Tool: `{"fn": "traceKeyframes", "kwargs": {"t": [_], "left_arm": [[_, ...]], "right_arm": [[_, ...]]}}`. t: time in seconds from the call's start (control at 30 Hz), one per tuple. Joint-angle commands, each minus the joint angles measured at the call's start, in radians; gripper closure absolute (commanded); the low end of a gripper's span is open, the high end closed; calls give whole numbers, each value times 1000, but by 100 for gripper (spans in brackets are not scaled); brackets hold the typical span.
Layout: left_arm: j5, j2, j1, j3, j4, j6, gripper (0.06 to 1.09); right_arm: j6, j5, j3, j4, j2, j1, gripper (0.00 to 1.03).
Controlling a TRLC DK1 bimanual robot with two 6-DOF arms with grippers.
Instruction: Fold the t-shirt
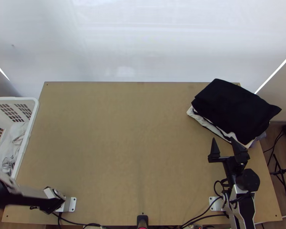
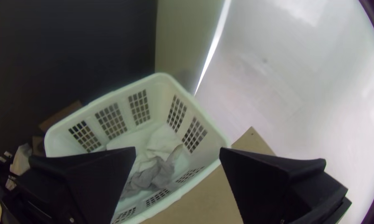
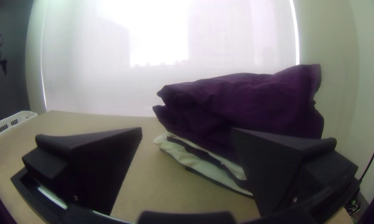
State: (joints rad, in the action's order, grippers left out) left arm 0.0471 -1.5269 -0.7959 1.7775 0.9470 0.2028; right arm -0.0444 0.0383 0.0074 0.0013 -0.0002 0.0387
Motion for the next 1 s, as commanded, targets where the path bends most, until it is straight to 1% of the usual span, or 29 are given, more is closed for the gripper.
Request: {"fn": "traceKeyframes", "kwargs": {"t": [0.0,0.07,0.2,0.33,0.37,0.43,0.47,0.63,0.77,0.87,0.97], "left_arm": [[-33,-372,-193,240,217,14,10],[-32,-460,-218,270,249,-2,10],[-44,-615,-247,296,236,-82,10],[-84,-759,-281,344,193,-109,10],[-122,-786,-282,356,180,-140,10],[-147,-825,-281,361,122,-189,10],[-159,-851,-279,369,85,-192,10],[-162,-1012,-262,493,3,-223,10],[-164,-1082,-239,494,-113,-287,10],[-164,-1132,-220,497,-171,-322,10],[-184,-1167,-197,499,-178,-362,10]], "right_arm": [[0,0,0,0,0,0,4],[0,0,0,0,0,0,4],[0,0,0,0,0,0,4],[0,0,0,0,0,0,4],[0,0,0,0,0,0,4],[0,0,0,0,0,0,4],[0,0,0,0,0,0,4],[0,0,0,0,0,0,4],[0,0,0,0,0,0,4],[0,0,0,0,0,0,4],[0,0,0,0,0,0,4]]}}
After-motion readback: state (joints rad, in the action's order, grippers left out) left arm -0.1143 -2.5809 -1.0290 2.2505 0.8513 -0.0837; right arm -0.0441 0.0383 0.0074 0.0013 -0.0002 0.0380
